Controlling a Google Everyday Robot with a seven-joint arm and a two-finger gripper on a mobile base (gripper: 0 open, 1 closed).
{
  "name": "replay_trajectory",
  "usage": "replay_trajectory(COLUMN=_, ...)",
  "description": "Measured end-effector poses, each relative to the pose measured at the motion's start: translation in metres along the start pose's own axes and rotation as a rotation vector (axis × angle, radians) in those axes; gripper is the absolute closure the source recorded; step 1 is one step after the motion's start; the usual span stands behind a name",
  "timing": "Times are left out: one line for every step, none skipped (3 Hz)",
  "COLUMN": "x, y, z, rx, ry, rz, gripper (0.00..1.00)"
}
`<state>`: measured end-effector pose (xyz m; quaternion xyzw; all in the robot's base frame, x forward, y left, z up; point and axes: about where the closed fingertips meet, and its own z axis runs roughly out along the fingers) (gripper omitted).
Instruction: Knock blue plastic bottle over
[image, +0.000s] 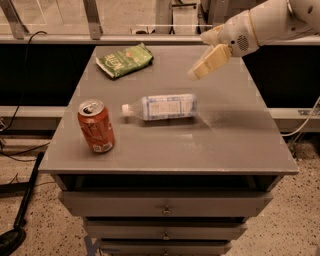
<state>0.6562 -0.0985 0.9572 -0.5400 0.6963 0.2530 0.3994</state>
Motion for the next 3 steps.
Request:
replay_trajectory(x=0.011, y=-0.013, z=-0.037, rx=0.061, ry=0.004, rz=-0.013, gripper=0.00)
replay_trajectory(x=0.025, y=-0.027, z=-0.087, rx=0.139, ry=0.006, rz=-0.028, gripper=0.00)
replay_trajectory(x=0.036, y=-0.037, z=-0.129, rx=0.217, ry=0.024, rz=-0.029, gripper=0.00)
